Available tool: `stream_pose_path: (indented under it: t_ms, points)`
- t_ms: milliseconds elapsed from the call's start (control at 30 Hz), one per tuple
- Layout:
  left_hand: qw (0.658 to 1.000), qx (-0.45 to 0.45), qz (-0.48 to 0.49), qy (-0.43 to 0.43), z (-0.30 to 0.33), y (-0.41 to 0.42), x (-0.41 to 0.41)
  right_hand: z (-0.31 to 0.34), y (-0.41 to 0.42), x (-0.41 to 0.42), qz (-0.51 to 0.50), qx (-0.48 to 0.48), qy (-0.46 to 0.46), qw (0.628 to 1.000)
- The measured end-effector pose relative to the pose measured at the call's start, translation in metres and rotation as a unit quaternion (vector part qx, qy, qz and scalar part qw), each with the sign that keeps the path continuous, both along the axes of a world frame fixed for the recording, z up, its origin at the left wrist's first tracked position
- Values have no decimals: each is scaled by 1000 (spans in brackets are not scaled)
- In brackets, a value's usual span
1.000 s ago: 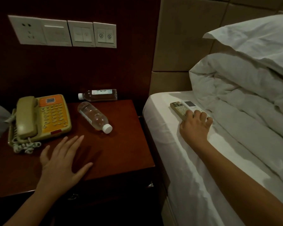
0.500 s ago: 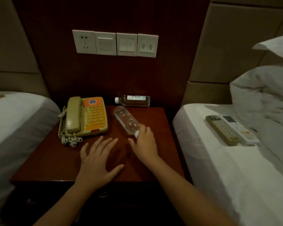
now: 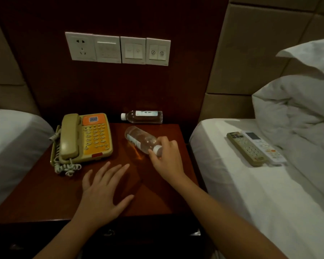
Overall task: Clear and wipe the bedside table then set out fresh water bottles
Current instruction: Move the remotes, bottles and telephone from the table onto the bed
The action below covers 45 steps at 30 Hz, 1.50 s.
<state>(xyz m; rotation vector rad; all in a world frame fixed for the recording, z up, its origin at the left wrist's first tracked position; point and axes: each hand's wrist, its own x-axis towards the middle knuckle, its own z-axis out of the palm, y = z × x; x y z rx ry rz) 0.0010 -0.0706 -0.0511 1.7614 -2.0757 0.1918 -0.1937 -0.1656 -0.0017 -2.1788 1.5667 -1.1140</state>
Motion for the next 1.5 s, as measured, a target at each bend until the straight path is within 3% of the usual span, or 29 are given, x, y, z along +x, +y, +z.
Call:
stream_pose_path:
  t_ms: [267,400,567,667,800,900,1000,1100,1200,1300,1367,1500]
  points:
    - [993,-19,102,-56,7,-6,-18,9,12,-14,1,22,-118,993]
    - [990,-22,140,-17,5,-16,-41,34,13,-36,-23,80,-279,957]
    - [988,-41,147,27,5,-10,-43,64,33,-98,-40,109,-305,945]
    - [991,-29,93,92,22,2,-82,84,47,-145,-70,125,-356,923]
    - [969,49,-75,228,67,7,-188,103,74,-215,-157,113,-392,899]
    - [953,110,-182,215,86,-3,-258,106,96,-263,-209,126,-425,872]
    - [916,175,-241,267,83,-7,-309,99,107,-300,-248,133,-452,846]
    - [924,160,-235,256,74,-1,-342,85,109,-322,-309,130,-371,866]
    - [947,122,-217,202,69,3,-360,64,116,-334,-406,141,-50,902]
    - [955,101,-225,166,67,-2,-365,39,129,-327,-406,39,248,879]
    - [956,104,-225,156,66,-6,-362,29,131,-324,-357,-13,303,884]
    - [962,69,-225,139,61,-3,-347,28,127,-327,-332,3,324,886]
